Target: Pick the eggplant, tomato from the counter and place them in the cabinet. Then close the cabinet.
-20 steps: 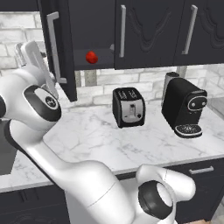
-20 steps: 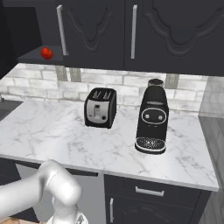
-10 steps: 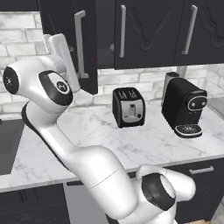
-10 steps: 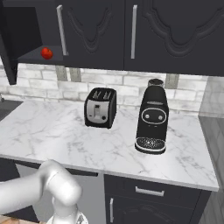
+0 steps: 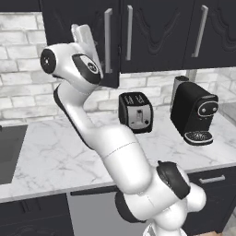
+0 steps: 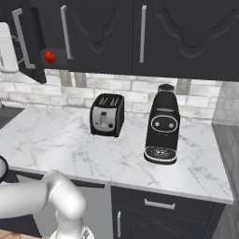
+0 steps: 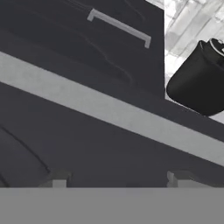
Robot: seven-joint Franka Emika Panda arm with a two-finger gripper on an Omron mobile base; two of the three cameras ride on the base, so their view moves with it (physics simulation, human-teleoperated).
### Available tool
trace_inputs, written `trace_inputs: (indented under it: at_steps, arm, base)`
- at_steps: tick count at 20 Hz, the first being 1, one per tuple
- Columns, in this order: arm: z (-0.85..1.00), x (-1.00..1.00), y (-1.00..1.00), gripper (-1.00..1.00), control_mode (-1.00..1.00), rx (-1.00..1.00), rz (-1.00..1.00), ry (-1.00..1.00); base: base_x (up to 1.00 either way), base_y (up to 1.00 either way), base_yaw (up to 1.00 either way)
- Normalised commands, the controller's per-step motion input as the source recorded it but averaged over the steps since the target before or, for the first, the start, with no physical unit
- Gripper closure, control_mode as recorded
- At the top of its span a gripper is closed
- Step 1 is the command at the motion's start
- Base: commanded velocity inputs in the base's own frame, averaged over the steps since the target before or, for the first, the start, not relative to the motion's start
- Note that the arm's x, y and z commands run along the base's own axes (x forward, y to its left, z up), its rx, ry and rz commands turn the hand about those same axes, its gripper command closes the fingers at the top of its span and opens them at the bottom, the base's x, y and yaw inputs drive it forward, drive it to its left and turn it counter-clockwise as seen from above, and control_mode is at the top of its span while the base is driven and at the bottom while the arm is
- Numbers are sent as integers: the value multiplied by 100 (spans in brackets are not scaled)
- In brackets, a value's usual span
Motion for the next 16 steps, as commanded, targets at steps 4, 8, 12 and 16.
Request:
trace_inputs:
  at_steps: [4,8,12,16]
  arm:
    - [0,100,-71,-100,-100,2,8,0]
    - [-2,100,-71,-100,-100,1,11,0]
    - [-5,100,-79,-100,-100,2,11,0]
    - [-12,100,-74,-100,-100,3,13,3]
  base:
    - [0,0,0]
    - [0,0,0]
    - [0,0,0]
    - [0,0,0]
